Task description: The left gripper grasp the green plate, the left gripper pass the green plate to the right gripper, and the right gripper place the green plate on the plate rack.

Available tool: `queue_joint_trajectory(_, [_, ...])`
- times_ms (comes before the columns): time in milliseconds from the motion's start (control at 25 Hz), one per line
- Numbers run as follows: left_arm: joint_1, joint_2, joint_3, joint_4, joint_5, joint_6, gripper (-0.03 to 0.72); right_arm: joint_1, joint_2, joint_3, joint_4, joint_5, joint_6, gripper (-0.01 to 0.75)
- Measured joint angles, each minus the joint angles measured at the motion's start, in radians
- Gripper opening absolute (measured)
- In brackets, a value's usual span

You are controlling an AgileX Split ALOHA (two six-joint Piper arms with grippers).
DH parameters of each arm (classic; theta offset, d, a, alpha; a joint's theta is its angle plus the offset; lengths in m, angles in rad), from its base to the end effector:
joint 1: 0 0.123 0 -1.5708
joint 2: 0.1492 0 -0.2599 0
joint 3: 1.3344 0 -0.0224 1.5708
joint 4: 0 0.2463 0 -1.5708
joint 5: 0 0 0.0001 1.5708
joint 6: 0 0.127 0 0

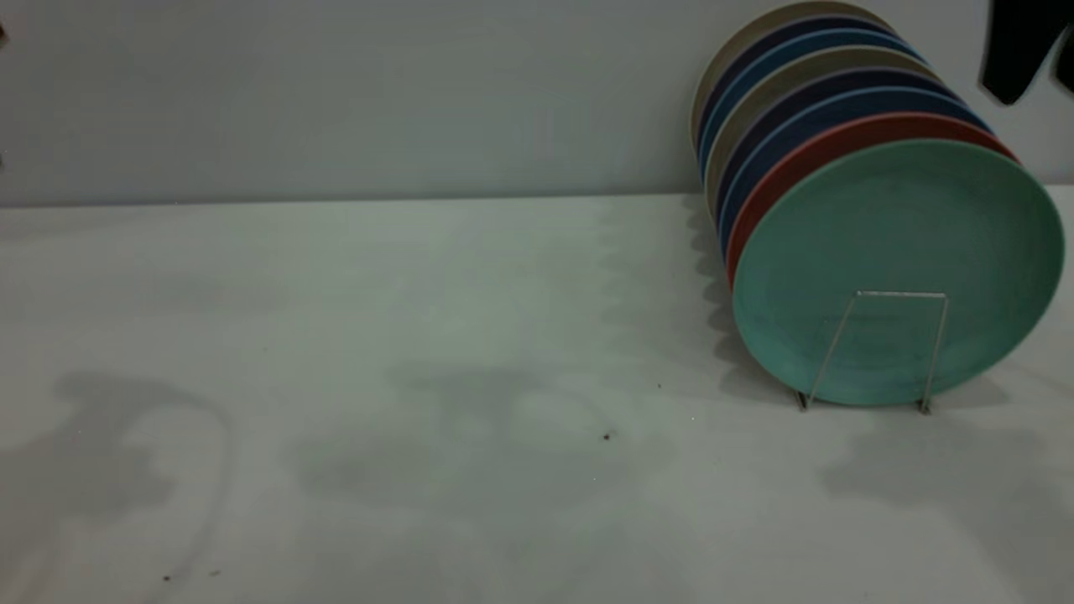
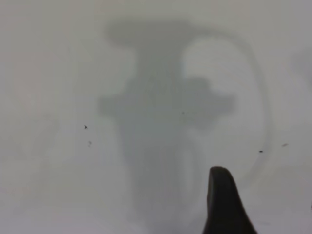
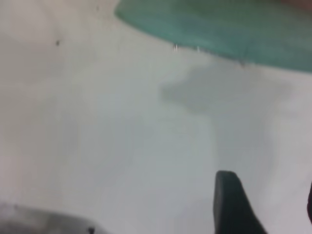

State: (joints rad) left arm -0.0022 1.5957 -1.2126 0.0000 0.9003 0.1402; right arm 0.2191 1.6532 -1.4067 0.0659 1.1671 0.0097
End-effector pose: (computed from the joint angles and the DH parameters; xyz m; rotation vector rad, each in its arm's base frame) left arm 0.3335 -0.0007 0.2103 0.1969 2.7607 0.0362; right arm 0.3273 0.0808 0.2360 -0.2768 2.8900 0.1327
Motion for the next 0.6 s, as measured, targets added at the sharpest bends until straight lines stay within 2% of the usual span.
queue_joint_trajectory(240, [0.000,-0.212,0.160,-0.074,-0.034,0.015,0.464,0.000,-0.186,0.123,-0.007,0.052,0.008,0.404])
queue_joint_trajectory(440, [0.000,-0.436,0.337,-0.174,-0.070,0.045,0.464,0.000,-0.418,0.315,-0.007,0.053,-0.024,0.405])
queue_joint_trajectory(600, [0.000,-0.638,0.445,-0.192,-0.045,0.043,0.464,0.000,-0.630,0.472,-0.007,0.050,-0.061,0.406])
